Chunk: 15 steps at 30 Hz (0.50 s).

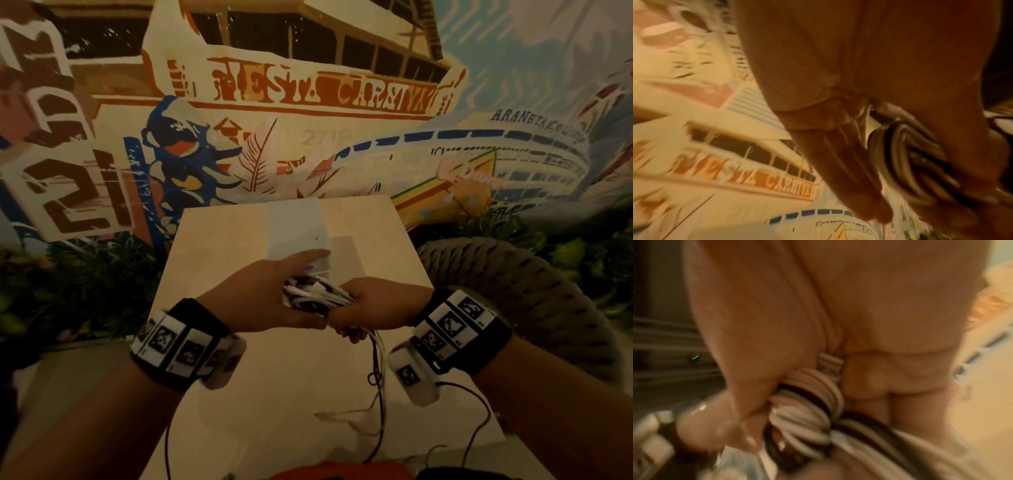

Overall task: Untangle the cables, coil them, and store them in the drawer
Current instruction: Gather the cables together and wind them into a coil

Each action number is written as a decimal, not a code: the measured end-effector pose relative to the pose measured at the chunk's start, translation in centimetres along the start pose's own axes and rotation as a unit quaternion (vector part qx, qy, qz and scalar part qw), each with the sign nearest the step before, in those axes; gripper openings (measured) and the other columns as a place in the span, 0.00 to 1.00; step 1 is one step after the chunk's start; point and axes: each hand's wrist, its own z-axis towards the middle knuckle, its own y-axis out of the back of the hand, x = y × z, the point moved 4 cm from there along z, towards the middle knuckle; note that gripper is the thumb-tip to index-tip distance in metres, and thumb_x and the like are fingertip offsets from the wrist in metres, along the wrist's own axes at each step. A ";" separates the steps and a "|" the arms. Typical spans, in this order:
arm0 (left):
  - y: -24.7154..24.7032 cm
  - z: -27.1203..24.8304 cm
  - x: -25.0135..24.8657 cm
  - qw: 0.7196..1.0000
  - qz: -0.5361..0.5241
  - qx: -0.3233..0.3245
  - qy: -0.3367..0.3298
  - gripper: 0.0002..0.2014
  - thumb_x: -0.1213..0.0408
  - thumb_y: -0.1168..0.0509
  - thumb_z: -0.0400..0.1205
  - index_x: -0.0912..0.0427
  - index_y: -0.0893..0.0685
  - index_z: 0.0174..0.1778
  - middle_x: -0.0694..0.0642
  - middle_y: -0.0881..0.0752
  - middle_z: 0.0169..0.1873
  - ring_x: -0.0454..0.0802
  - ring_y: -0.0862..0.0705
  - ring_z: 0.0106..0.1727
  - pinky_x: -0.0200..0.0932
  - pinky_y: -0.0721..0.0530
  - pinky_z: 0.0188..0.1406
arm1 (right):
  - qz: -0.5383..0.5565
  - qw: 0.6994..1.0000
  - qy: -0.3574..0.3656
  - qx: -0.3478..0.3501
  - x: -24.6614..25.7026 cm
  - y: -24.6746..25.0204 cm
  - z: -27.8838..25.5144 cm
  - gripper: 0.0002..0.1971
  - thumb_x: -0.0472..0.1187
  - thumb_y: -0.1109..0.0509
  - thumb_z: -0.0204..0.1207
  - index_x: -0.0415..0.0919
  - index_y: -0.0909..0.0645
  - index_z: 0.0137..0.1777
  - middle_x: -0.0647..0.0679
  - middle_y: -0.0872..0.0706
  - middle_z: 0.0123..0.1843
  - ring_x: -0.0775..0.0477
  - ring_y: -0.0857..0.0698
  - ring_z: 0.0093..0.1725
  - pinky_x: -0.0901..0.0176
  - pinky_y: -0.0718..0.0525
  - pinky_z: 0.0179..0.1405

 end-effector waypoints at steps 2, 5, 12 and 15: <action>-0.5 -0.5 1.8 0.986 -0.162 -0.012 0.029 0.48 0.39 0.19 0.66 0.28 0.37 0.81 0.41 0.16 0.69 0.40 0.13 0.61 0.51 0.12 0.61 | 0.050 0.998 0.025 -0.011 -0.3 0.5 -0.2 0.05 0.40 0.30 0.83 0.43 0.16 0.45 0.50 0.12 0.37 0.51 0.12 0.36 0.54 0.10 0.46; -2.5 -0.7 2.8 0.955 -0.293 0.006 0.038 0.40 0.34 0.20 0.66 0.27 0.27 0.75 0.42 0.14 0.66 0.45 0.14 0.66 0.58 0.13 0.64 | 0.121 0.990 0.073 -0.025 0.0 0.9 -0.4 0.06 0.37 0.30 0.82 0.35 0.15 0.54 0.43 0.12 0.43 0.47 0.12 0.39 0.53 0.11 0.48; -1.6 0.4 -4.1 0.906 -0.407 -0.054 -0.103 0.14 0.42 0.28 0.77 0.32 0.12 0.59 0.31 0.13 0.62 0.34 0.16 0.66 0.32 0.18 0.63 | 0.120 0.980 0.160 0.008 2.6 -0.4 -0.5 0.22 0.46 0.33 0.84 0.28 0.18 0.68 0.31 0.14 0.63 0.55 0.12 0.58 0.68 0.16 0.61; -1.1 0.1 -5.0 0.892 -0.425 -0.045 -0.147 0.15 0.56 0.25 0.79 0.31 0.11 0.58 0.31 0.12 0.58 0.33 0.14 0.60 0.31 0.15 0.57 | 0.096 0.980 0.176 -0.006 3.5 0.2 -1.2 0.19 0.40 0.31 0.83 0.34 0.22 0.72 0.42 0.18 0.67 0.64 0.16 0.60 0.75 0.19 0.62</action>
